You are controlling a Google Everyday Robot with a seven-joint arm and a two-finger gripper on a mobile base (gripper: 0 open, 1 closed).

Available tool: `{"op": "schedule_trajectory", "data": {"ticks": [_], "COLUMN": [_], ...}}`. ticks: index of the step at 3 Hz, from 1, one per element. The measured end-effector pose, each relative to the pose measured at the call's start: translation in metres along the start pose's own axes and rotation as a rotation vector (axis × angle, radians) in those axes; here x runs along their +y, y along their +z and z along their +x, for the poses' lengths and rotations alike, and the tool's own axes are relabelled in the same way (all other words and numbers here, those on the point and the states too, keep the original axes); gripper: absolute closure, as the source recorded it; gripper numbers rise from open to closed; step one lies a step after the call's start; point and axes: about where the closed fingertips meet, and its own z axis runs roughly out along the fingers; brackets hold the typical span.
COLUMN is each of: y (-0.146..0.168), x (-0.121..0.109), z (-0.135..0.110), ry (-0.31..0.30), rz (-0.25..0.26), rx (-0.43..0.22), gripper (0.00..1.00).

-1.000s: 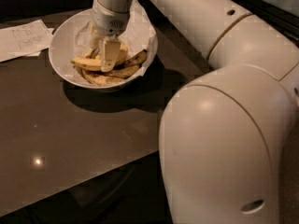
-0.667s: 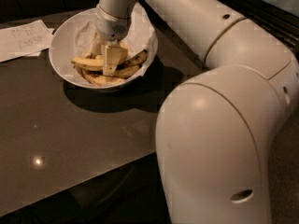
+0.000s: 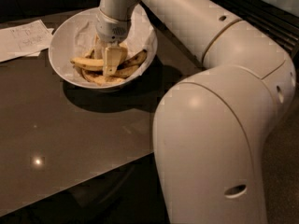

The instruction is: Pick banana from white bowl

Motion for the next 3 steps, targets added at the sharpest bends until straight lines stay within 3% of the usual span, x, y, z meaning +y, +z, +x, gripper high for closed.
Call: {"op": "schedule_trajectory", "data": {"ticks": [1,2,3], "y": [-0.0132,-0.0158,-0.0157], "x": [-0.0073,-0.0094,-0.0094], "z": [0.0004,0.0004,0.0004], "ry": [-0.016,-0.018,-0.018], "rz": [0.075,0.091,0.091], "rx": [0.036,0.042,0.042], "gripper": [0.83,1.00,1.00]}}
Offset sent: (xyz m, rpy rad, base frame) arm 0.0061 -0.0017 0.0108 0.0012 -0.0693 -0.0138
